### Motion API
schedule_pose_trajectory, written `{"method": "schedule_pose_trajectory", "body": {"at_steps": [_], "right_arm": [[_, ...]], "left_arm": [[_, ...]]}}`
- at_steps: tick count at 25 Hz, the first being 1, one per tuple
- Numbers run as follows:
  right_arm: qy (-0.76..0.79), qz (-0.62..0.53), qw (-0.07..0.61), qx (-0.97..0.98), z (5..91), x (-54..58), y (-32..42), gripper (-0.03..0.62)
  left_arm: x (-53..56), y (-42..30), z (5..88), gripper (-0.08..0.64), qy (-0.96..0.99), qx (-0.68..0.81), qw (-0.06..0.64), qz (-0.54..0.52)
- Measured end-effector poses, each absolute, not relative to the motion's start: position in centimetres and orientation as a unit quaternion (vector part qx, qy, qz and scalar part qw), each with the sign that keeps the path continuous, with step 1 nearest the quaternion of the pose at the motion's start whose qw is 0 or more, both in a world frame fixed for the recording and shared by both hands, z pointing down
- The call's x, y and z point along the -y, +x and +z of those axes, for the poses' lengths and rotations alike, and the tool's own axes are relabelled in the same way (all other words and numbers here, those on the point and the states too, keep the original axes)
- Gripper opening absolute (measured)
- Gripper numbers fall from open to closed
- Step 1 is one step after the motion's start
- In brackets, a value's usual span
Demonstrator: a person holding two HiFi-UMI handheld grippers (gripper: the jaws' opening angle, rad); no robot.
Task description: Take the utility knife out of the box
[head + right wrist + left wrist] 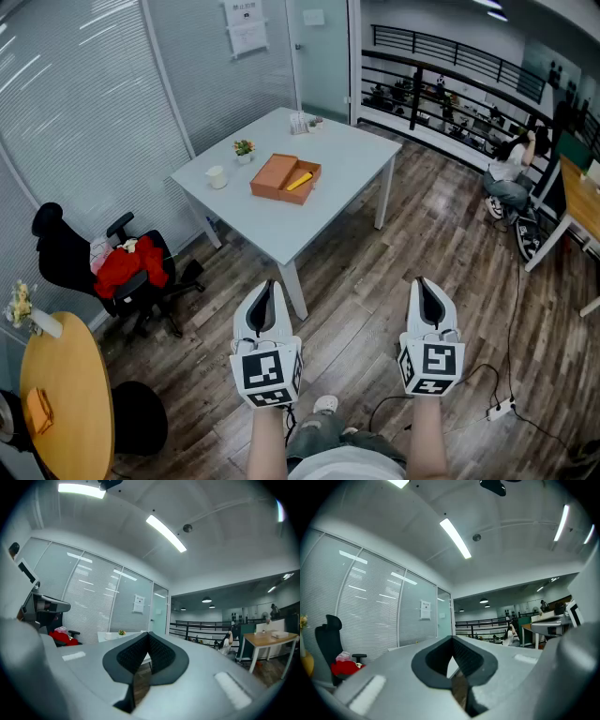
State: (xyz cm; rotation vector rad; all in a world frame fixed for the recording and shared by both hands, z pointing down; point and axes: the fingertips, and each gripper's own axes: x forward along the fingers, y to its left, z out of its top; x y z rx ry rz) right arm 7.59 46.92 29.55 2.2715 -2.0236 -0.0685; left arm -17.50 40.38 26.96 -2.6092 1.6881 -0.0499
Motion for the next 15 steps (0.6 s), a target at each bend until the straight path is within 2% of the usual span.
{"method": "schedule_pose_trajectory", "body": {"at_steps": [15], "right_arm": [[0.742,-0.011,0.049,0.669,30.4,-44.4,7.5,0.02]], "left_arm": [[-37.6,-17.7,27.6,0.0,-0.838,-0.545,0.013,-0.023]]}}
